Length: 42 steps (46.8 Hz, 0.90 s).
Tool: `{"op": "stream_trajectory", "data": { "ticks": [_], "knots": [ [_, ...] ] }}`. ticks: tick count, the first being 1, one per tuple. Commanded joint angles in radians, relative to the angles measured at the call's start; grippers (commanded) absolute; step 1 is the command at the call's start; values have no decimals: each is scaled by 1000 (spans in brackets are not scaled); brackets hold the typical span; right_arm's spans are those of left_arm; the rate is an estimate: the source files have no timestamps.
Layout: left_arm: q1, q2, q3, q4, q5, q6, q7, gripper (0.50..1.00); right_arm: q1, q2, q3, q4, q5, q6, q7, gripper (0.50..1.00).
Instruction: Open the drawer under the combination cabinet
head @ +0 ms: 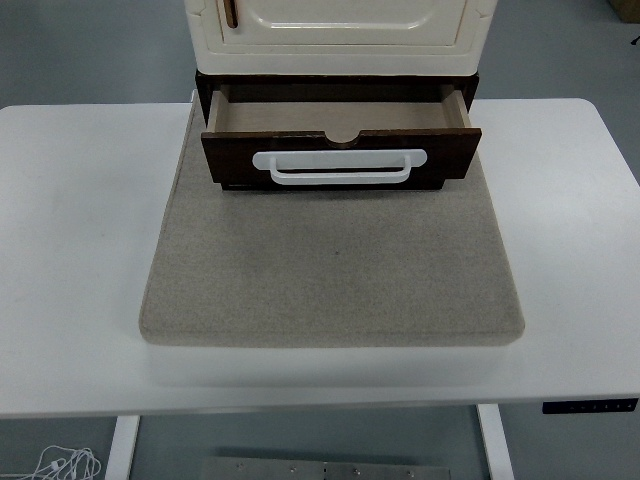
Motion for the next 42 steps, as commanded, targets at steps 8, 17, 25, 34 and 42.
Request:
{"op": "stream_trajectory", "data": {
  "ticks": [8, 17, 25, 34, 42],
  "knots": [
    [178, -1, -1, 11, -149, 1, 2, 1000, 0, 0, -1, 0, 2, 2, 0, 928],
    [302, -31, -4, 9, -230, -10, 2, 1000, -1, 0, 0, 0, 0, 0, 0, 926],
    [370, -57, -4, 9, -286, -16, -9, 1000, -1, 0, 0, 0, 0, 0, 0, 928],
    [427, -101, -4, 9, -306, -29, -29, 1000, -3, 0, 0, 0, 0, 0, 0, 926],
    [468, -124, -4, 17, -323, -68, -41, 1000, -1, 0, 0, 0, 2, 2, 0, 928]
  ]
}}
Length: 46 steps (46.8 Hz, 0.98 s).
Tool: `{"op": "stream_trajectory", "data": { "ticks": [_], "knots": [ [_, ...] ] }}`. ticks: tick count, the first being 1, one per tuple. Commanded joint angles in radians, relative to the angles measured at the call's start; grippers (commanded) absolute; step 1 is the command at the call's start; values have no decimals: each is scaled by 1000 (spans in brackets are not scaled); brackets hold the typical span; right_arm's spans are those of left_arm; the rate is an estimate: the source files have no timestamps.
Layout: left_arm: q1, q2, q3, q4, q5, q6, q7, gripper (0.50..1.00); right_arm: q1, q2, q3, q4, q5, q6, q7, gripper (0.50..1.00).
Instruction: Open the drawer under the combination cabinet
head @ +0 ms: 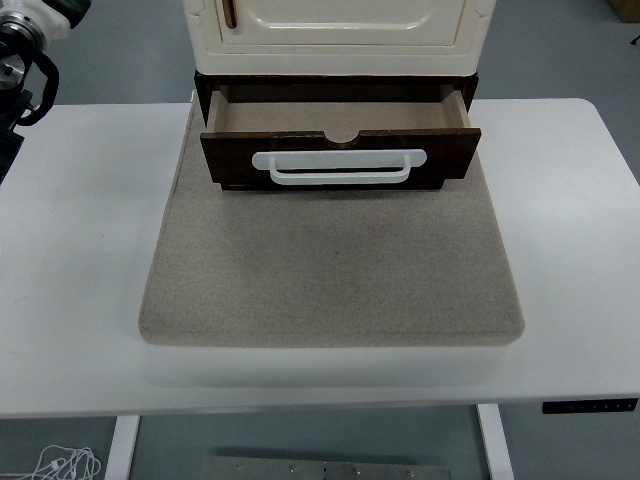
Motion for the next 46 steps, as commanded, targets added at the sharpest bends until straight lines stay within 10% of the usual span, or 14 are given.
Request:
{"op": "stream_trajectory", "data": {
  "ticks": [1, 46],
  "knots": [
    [15, -13, 0, 11, -1, -9, -11, 1000, 1, 0, 0, 0, 2, 2, 0, 926],
    [38, -153, -31, 72, -23, -125, -40, 1000, 0, 0, 2, 3, 2, 11, -1, 926]
  ]
}}
